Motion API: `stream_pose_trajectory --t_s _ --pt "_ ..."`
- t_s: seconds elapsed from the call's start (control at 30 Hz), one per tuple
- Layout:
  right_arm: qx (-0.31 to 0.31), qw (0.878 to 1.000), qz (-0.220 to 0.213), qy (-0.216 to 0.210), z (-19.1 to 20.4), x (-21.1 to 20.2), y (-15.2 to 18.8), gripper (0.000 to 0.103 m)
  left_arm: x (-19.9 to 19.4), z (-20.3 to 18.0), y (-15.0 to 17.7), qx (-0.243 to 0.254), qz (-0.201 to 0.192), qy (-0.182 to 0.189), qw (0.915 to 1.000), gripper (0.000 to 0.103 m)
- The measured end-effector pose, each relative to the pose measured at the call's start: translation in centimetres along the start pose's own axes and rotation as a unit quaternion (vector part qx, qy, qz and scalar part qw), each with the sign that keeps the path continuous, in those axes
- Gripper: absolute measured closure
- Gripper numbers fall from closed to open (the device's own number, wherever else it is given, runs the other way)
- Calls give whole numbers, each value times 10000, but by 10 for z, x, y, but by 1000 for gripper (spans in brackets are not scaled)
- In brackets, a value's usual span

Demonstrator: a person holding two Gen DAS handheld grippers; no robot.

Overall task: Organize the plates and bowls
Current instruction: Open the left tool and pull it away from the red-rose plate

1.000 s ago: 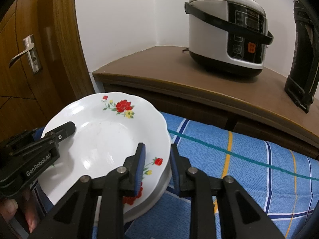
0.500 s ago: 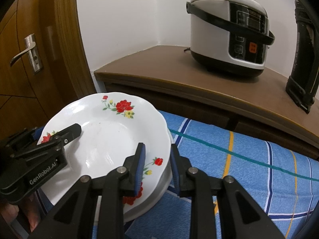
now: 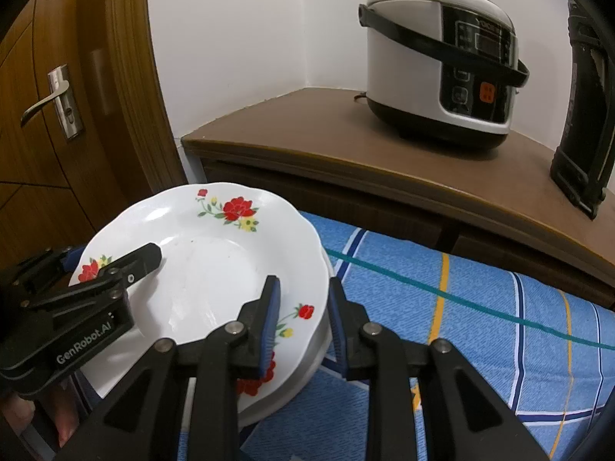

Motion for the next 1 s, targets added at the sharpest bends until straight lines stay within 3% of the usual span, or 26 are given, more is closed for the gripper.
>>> stream_pose_trajectory --t_s 0.37,0.43,0.5,0.57,0.63,0.7,0.83,1.0 --pt "-80 9999 -117 47 2 -2 2 76 -3 1 0 -27 -41 -2 10000 49" --pt "-116 9999 -122 11 4 -2 3 76 -10 1 -1 48 -261 -312 9992 44" --pt "-117 9998 -129 44 3 -2 3 76 -19 0 -2 122 -530 -488 9973 32" --pt "-71 9999 -130 42 1 -2 3 76 -29 -6 -2 292 -827 -622 9942 29" --pt "-50 9999 -134 39 0 -3 3 76 -31 -11 -1 427 -872 -607 9934 29" --pt "-44 9999 -150 46 -1 -3 3 73 -31 -13 -1 479 -878 -595 9932 29" --pt "0 9997 -259 32 -3 -7 3 52 -28 -5 -2 301 -763 -539 9952 29" --pt "175 9987 -369 290 -11 -16 7 49 -18 8 -4 -69 -503 -415 9978 29"
Point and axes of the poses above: each gripper's, at about its wrist camera, not at the fingertips, and x roughly the way its jaws point, z to its left, y to its underside, the point moved 3 cm from there along x, roughly the way its jaws point, and after that the axes turned 4 degrees about -y, right-handed, at the moved point
